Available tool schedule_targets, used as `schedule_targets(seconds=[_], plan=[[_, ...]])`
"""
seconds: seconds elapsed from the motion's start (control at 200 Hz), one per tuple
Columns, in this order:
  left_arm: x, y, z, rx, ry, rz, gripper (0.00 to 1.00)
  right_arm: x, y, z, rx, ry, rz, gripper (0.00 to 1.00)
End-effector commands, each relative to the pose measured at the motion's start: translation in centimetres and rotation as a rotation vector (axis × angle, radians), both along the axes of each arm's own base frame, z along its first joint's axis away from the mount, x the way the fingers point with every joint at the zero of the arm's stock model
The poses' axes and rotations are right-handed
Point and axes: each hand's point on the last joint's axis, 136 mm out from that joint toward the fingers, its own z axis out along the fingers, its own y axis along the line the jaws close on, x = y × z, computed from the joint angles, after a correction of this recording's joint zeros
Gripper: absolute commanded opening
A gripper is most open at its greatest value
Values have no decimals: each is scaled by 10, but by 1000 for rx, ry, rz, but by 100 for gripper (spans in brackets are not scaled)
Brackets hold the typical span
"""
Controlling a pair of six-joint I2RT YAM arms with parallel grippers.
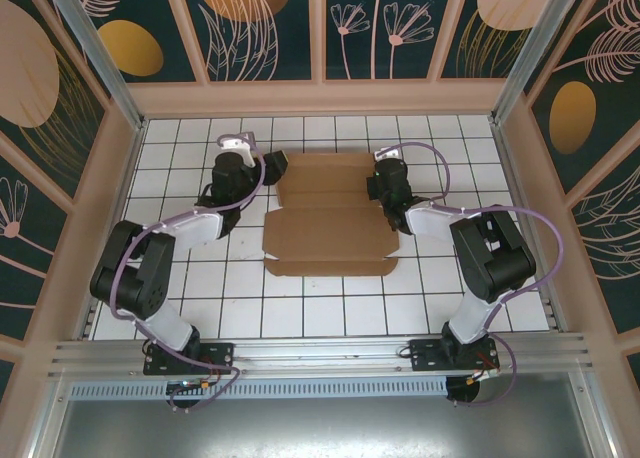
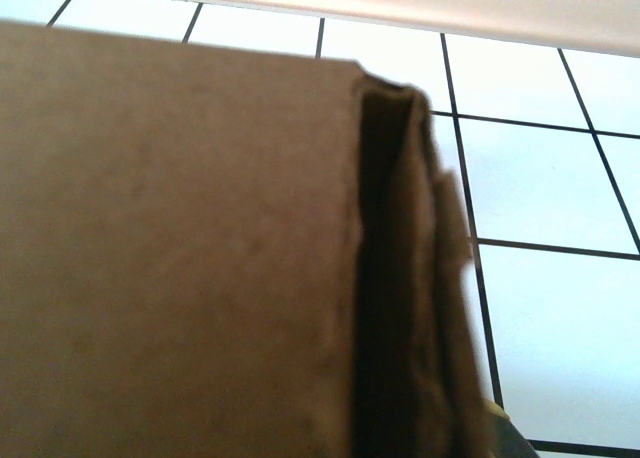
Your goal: Fold the paper box
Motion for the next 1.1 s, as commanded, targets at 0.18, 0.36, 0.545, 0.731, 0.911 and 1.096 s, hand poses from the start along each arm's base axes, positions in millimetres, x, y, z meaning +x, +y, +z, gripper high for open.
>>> schedule_targets(seconds=[0.18, 0.36, 0.545, 0.731, 0.911, 1.096], plan=[[-12, 9, -43, -62, 87, 39, 55, -4, 3, 11, 49, -24, 11, 0], [-18, 10, -69, -51, 148, 37, 51, -8, 6, 32, 126, -61, 34, 36], [-18, 12, -71, -31, 152, 45, 50, -30, 22, 64, 210, -144, 161, 54], [-14, 9, -68, -1, 155, 31, 49, -55, 13, 94, 222, -242, 169, 55], [-13, 6, -71, -11, 171, 19, 51, -64, 22, 133, 225, -331, 245, 53], [-8, 6, -20, -27, 92, 27, 62, -49, 52, 143, -28, -348, 332, 53]])
